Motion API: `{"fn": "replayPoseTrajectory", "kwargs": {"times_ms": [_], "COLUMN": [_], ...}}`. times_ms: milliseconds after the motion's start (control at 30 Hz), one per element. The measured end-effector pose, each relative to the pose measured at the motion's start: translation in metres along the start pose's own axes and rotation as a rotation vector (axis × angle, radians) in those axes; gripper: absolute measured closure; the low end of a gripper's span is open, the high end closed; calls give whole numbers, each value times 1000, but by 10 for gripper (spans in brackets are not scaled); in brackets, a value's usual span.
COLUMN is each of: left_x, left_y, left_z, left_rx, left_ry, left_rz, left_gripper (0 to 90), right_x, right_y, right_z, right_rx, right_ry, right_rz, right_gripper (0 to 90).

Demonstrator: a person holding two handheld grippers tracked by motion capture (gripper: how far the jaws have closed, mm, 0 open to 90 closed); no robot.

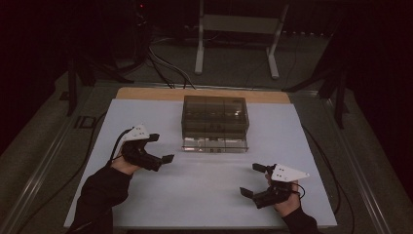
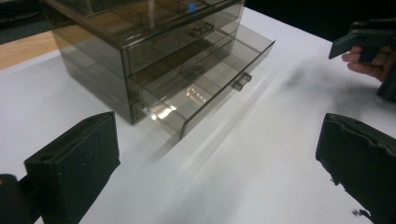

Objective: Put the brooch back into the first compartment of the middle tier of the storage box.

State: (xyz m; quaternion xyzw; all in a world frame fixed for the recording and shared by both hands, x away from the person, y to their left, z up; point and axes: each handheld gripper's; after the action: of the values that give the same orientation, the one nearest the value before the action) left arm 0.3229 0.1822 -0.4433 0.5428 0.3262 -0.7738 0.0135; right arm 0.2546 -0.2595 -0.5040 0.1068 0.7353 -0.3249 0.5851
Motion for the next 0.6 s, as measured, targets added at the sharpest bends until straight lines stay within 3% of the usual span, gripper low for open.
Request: {"fn": "replayPoseTrajectory", "kwargs": {"times_ms": [300,600], "left_x": [17,39], "left_y": [-11,-19], "left_z": [4,8], "left_rx": [-6,4], "left_ry": [-2,-30], "left_rz": [13,16], "left_gripper": [3,2], "right_x": [0,0], "right_y": [0,1], "right_z": [-1,-1], "right_rx": [0,-2], "right_ry": [-3,5], "right_rz": [-5,-3], "right_gripper": [0,0]}}
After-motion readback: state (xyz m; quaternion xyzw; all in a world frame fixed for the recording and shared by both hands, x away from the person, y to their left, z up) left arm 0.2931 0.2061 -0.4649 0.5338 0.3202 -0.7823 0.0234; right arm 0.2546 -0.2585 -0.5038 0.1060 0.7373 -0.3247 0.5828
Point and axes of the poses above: each handheld gripper's, and its own axes: y roughly forward along the jaws, x roughly out of its underside, z roughly to its right, and after that the axes turned 5 degrees about x, right-handed
